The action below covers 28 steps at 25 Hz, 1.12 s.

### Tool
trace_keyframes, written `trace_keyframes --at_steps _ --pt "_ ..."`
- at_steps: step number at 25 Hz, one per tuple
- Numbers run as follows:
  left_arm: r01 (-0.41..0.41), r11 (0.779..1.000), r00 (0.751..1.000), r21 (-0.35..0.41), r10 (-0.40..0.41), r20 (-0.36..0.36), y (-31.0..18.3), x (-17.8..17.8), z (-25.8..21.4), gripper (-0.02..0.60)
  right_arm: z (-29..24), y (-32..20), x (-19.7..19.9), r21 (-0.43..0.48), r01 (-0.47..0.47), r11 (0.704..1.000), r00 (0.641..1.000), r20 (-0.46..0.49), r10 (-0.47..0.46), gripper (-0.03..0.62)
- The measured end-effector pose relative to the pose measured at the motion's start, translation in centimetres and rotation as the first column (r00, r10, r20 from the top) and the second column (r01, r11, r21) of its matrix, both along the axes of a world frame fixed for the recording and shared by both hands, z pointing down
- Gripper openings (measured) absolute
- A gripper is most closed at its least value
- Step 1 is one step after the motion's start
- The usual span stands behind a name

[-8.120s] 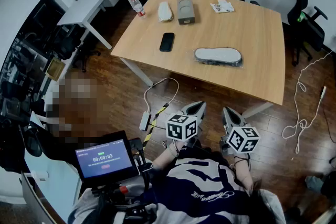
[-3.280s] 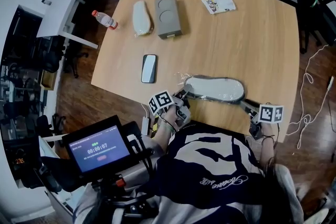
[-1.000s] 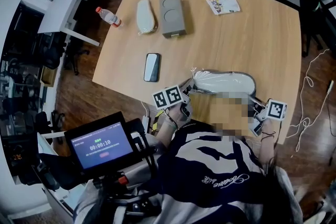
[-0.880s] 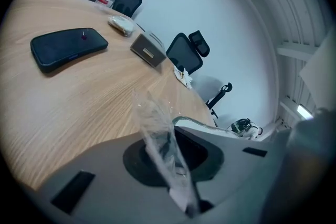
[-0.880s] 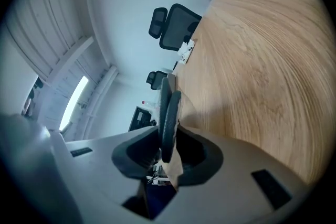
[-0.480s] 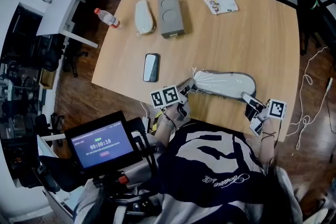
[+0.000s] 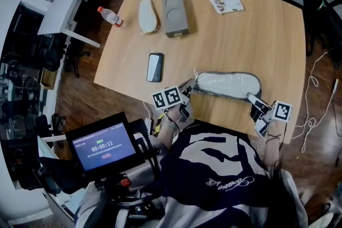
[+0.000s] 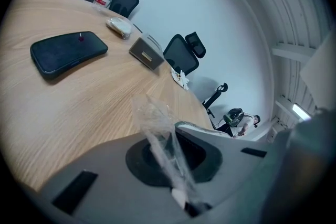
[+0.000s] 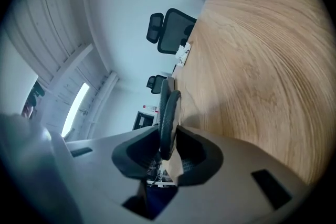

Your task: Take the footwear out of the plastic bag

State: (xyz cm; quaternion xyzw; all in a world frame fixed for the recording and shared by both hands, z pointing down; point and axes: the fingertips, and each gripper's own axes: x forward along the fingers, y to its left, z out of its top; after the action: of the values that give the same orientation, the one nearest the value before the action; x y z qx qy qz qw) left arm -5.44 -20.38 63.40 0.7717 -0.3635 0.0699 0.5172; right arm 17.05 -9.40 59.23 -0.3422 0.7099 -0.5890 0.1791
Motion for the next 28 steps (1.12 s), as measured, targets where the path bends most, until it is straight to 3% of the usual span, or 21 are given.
trace_keyframes --at_steps 7,14,19,23,28 --pt "0.102 0.995 0.994 -0.009 -0.101 0.035 -1.0 -2.4 0.6 0.005 -0.1 0.6 1.9 -0.002 -0.033 0.999 0.998 -0.049 0.033 0.094" --pt "0.108 0.994 0.980 0.009 -0.108 0.169 -0.7 -2.5 1.6 0.003 -2.0 1.3 3.6 -0.001 -0.079 0.997 0.984 -0.161 0.078 0.092" --pt "0.131 0.991 0.965 0.034 -0.135 0.227 -1.1 -3.1 1.3 0.004 -3.7 2.0 5.9 0.015 -0.139 0.990 0.956 -0.258 0.139 0.092" --pt "0.091 0.994 0.949 0.060 -0.105 0.298 -0.9 -2.7 1.4 0.005 -4.8 2.9 7.7 -0.003 -0.188 0.982 0.918 -0.356 0.175 0.092" --pt "0.073 0.996 0.944 0.057 -0.088 0.317 -0.7 -2.0 1.7 0.004 -7.0 2.9 9.2 0.046 -0.204 0.978 0.880 -0.430 0.203 0.092"
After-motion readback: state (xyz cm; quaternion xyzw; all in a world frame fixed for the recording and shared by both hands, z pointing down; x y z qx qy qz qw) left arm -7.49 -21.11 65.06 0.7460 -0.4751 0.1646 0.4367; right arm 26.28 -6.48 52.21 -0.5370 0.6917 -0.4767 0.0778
